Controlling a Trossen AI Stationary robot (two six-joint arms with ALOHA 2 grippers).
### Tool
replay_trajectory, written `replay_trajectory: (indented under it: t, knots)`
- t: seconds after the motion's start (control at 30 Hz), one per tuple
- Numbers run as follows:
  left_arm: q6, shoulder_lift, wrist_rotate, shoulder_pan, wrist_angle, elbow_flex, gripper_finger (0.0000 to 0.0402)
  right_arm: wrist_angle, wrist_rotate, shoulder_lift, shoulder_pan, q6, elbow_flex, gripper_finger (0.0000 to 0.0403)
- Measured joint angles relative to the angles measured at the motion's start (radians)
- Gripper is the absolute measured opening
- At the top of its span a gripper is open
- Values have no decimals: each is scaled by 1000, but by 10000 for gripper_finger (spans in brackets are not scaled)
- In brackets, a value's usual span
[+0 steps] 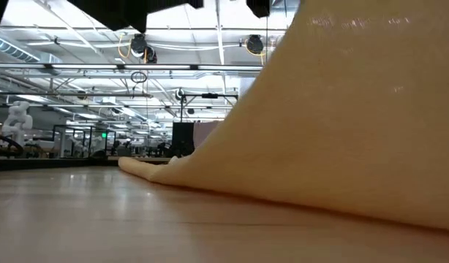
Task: Roll towel
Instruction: Fold the yellow towel
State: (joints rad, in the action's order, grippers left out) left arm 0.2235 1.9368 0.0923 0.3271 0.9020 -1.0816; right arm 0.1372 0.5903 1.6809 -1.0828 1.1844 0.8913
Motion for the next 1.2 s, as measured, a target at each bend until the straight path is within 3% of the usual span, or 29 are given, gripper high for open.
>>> replay_trajectory:
  t: [0.2, 0.5, 0.87, 1.2]
  knots:
    - [4, 113, 10, -19, -35, -170, 0, 192, -82, -77, -49, 111, 0, 169]
    - [0, 230, 19, -42, -282, -406, 0, 352, -91, -108, -94, 141, 0, 169]
    - [-8, 244, 52, -40, -372, -420, 0, 397, -76, -107, -118, 184, 0, 169]
    - [-34, 244, 33, -37, -374, -420, 0, 561, -154, -158, -130, 221, 0, 169]
